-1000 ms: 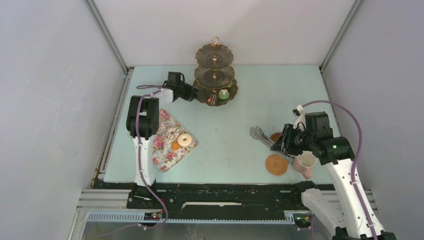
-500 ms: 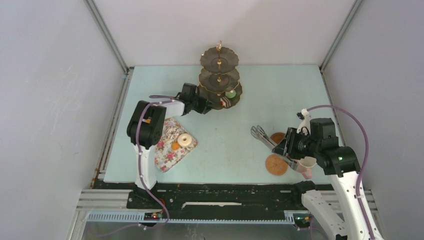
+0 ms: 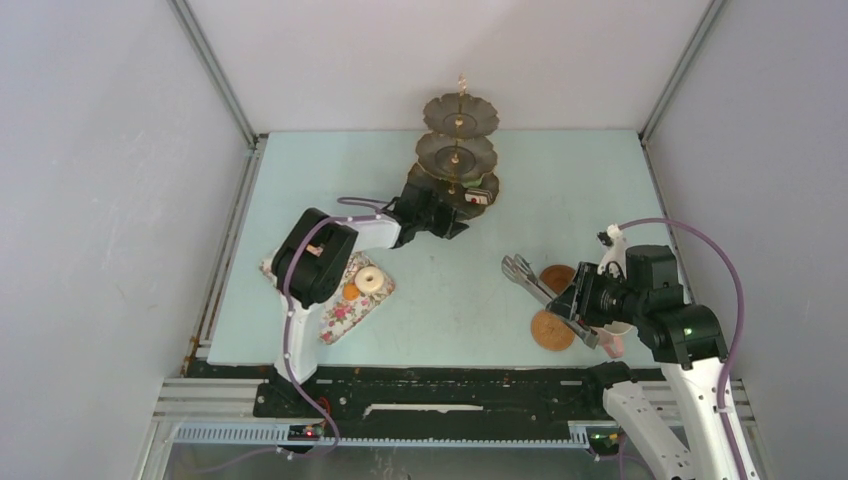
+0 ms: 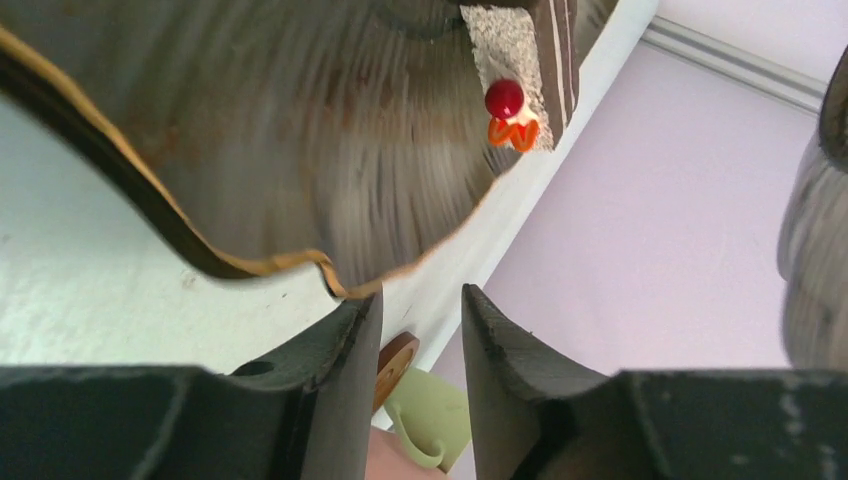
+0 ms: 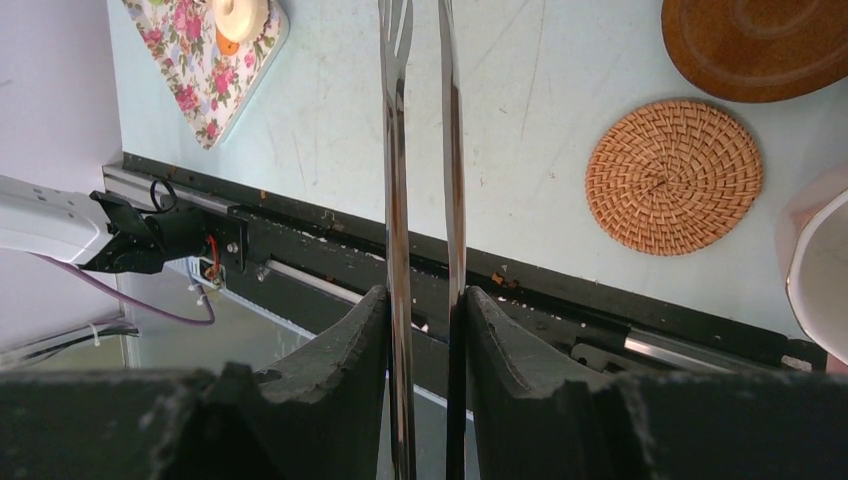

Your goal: Serve the afternoon tea

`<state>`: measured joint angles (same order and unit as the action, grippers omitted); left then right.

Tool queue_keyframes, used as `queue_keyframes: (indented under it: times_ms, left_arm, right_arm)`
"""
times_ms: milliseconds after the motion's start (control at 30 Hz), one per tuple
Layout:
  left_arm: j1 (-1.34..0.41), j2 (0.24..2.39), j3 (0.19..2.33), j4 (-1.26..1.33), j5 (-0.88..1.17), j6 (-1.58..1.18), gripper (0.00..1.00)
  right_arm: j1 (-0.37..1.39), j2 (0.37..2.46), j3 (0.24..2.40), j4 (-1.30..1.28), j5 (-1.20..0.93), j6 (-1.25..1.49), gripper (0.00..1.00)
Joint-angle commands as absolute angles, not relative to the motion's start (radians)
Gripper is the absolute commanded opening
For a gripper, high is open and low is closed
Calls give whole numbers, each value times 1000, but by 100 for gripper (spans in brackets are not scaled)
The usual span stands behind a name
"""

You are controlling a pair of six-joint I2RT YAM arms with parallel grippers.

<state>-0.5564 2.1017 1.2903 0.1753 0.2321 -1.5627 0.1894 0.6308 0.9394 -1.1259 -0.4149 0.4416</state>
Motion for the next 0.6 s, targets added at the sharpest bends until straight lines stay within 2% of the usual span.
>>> queue_keyframes:
  times_ms: [0,100,267,467,567]
  left_arm:
    - [-552,1990,1214,223,225,-1578,41]
    - [-545,1932,1127,227,238,-1565,50]
    - [-543,1825,1023,205,267,-1509,56]
    - [-519,1591,956,43,252,-1352,60]
    - [-504,1449,961,-150,180,-1220,63]
  right_arm:
    - [186,633,942,-1103,-444,437,35]
    - [186,653,942,-1083,-463,427,35]
    - [187,699,938,-1048,-493,395,36]
    - [198,792,927,-956,-559,367,36]
    - [214,858,927,-890,-592,363,37]
